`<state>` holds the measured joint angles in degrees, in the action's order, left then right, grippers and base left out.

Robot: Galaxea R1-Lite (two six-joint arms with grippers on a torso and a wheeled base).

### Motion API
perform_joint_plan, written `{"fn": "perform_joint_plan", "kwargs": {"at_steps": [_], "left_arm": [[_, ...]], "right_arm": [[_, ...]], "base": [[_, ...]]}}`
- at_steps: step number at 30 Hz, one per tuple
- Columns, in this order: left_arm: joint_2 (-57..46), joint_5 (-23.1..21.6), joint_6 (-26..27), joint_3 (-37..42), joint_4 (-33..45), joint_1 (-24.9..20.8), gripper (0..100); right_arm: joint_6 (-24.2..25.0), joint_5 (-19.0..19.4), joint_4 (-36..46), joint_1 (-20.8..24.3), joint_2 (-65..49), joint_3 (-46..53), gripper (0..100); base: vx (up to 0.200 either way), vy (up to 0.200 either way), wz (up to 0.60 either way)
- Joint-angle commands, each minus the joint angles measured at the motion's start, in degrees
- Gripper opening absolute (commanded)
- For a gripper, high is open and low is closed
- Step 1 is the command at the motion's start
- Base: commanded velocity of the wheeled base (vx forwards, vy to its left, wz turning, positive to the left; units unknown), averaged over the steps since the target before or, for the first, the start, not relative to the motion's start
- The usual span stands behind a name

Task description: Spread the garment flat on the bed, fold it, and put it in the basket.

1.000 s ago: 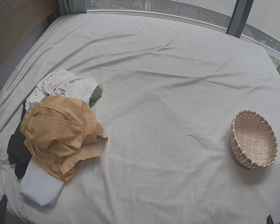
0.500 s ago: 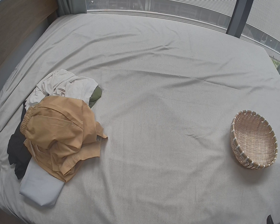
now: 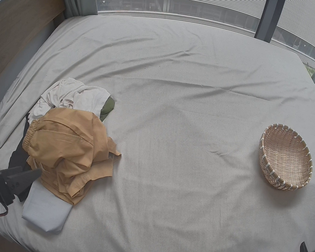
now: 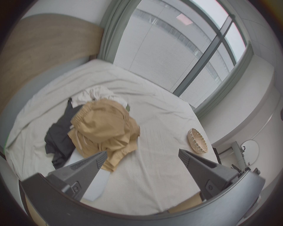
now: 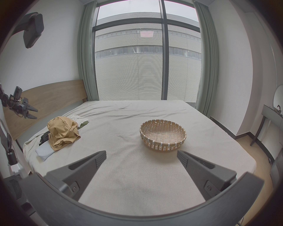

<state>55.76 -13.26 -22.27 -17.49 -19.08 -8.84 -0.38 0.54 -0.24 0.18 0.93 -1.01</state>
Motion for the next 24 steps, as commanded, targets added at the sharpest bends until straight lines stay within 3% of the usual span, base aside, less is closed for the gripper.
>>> {"fn": "perform_joint_plan", "kwargs": {"at_steps": [1, 17, 24], "left_arm": [[9.9, -3.2, -0.8, 0.0, -0.1, 2.1, 100], [22.2, -6.0, -0.8, 1.1, -1.4, 3.5, 100], [30.6, -7.1, -0.8, 1.9, -9.7, 5.8, 100]], "right_arm": [[-0.1, 0.1, 0.0, 0.0, -0.9, 1.0, 100], [-0.1, 0.0, 0.0, 0.0, -0.9, 1.0, 100], [-0.1, 0.0, 0.0, 0.0, -0.9, 1.0, 100]], "base": [[0.000, 0.000, 0.00], [0.000, 0.000, 0.00], [0.000, 0.000, 0.00]]}}
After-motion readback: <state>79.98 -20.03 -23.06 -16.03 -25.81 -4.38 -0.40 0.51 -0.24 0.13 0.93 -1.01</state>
